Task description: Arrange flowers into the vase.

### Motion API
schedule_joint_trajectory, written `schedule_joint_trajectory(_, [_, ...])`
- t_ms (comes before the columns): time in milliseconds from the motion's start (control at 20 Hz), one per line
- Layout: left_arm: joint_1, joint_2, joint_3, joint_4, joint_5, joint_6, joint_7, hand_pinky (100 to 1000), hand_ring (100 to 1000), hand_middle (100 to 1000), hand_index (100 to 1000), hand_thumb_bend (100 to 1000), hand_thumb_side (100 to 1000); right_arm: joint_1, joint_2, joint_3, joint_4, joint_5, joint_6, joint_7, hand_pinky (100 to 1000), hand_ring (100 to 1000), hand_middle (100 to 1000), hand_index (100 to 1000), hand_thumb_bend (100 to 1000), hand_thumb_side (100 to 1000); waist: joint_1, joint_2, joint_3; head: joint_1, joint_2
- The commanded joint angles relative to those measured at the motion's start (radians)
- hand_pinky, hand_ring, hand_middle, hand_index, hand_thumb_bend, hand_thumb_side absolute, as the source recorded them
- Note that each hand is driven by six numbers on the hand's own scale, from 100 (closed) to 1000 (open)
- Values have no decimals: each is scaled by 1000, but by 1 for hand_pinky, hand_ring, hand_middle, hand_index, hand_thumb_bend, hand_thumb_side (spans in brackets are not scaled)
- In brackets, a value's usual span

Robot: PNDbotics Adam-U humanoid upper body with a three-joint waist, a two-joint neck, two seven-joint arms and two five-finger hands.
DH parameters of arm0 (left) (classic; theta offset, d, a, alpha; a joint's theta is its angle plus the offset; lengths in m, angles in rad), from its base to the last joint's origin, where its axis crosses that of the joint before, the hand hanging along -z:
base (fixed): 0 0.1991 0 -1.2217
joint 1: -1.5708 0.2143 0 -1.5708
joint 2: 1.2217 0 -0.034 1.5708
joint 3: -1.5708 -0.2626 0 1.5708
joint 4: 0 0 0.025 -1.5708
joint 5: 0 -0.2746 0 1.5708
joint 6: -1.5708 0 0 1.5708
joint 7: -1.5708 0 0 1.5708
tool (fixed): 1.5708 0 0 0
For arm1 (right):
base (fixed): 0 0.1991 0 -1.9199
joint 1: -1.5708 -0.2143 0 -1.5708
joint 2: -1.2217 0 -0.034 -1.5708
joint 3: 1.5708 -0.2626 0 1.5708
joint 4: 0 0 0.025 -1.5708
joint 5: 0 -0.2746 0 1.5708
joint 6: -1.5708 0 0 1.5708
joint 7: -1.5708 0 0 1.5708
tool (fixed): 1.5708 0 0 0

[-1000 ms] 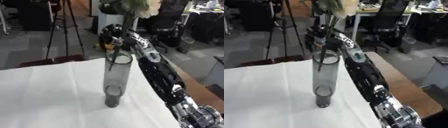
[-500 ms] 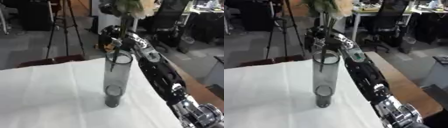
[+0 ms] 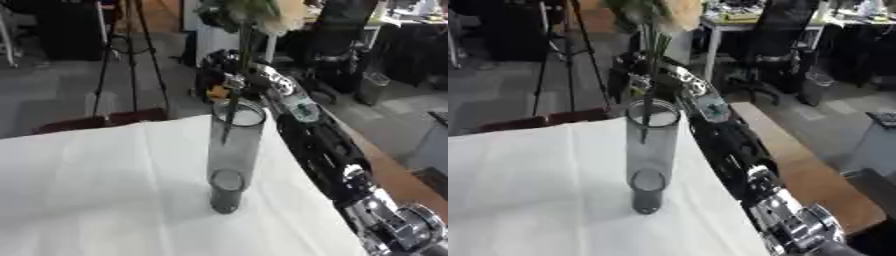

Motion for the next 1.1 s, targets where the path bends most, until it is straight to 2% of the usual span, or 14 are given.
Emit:
schedule_joint_trajectory(50, [-8, 8, -1, -12, -2, -2, -2, 569, 505, 559, 945, 668, 843, -24, -39, -3, 4, 10, -66, 43, 439, 530, 351, 525, 567, 684, -9, -3, -1, -3, 2])
schedule_joint_trajectory(500, [-9, 8, -1, -12, -2, -2, -2, 569, 506, 559, 944, 668, 844, -25, -38, 2, 30, 34, -111, 43, 456, 542, 365, 544, 621, 765, -10, -2, -1, -3, 6])
schedule_joint_trajectory(1100, [-9, 8, -1, -11, -2, -3, -3, 569, 506, 560, 944, 668, 845, -24, -38, 14, 46, 56, -149, 43, 487, 562, 386, 570, 669, 787, -11, 1, -1, -6, 7])
